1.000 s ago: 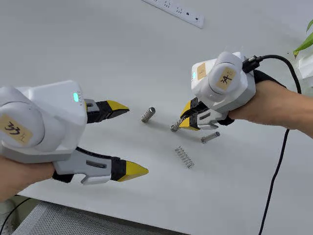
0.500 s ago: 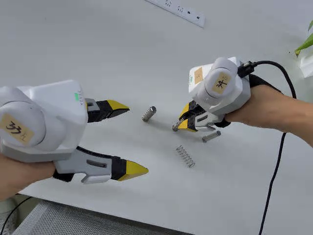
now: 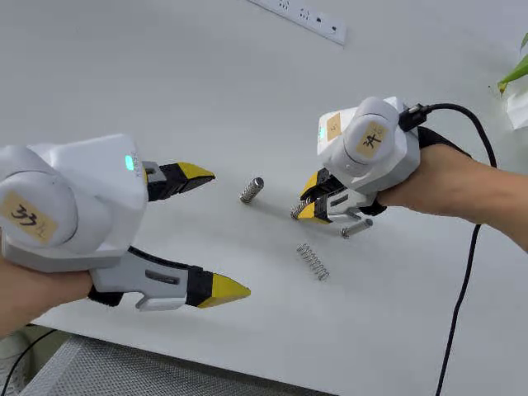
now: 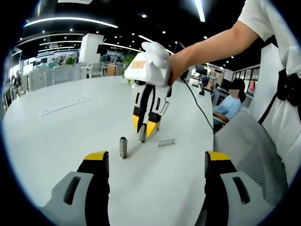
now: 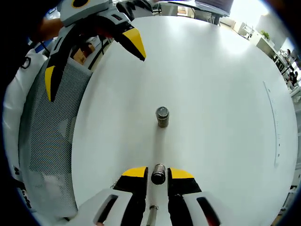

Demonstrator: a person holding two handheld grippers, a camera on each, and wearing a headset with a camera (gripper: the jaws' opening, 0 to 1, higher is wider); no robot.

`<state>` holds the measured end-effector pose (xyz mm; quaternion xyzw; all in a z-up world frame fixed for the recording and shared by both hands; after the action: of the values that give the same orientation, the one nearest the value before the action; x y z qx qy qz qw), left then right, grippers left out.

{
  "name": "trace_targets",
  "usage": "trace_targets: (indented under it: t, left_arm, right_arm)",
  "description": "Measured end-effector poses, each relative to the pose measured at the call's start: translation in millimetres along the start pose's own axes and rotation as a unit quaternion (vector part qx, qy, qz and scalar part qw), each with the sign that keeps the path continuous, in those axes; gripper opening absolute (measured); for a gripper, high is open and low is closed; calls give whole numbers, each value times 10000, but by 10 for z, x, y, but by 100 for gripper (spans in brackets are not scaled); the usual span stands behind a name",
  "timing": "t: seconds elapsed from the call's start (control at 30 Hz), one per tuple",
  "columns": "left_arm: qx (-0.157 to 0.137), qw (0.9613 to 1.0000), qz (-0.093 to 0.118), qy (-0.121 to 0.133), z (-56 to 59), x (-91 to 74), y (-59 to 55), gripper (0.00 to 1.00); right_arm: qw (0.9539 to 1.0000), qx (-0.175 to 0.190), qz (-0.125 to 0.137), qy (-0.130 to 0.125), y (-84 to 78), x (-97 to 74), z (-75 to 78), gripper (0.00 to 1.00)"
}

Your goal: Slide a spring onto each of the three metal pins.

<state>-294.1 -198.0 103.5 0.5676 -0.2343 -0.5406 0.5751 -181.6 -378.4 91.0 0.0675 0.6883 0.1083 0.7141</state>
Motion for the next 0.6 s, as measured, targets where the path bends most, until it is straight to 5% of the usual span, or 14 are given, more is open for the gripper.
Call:
trace_targets:
  t: [0.3, 0.6]
  left_arm:
    - [21, 10000, -7, 43, -6, -21, 23, 94]
    - [62, 9998, -149, 120, -30, -104, 39, 99]
  right_arm:
    - [9996, 140, 201, -123, -12, -123, 20, 19]
    - [9936, 607, 854, -430, -100, -442, -4, 28]
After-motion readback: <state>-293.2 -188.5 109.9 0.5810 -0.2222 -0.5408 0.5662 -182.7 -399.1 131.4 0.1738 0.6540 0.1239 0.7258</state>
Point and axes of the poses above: the centre of the closed fingertips' face, and the gripper's own axes: x roughly forward along the fingers, z roughly to its right, y roughly out of its top, the point moved 10 cm from there along -x, roughly backward along the fingers, and after that the axes turned 7 degrees about -y, right-handed, at the moved point
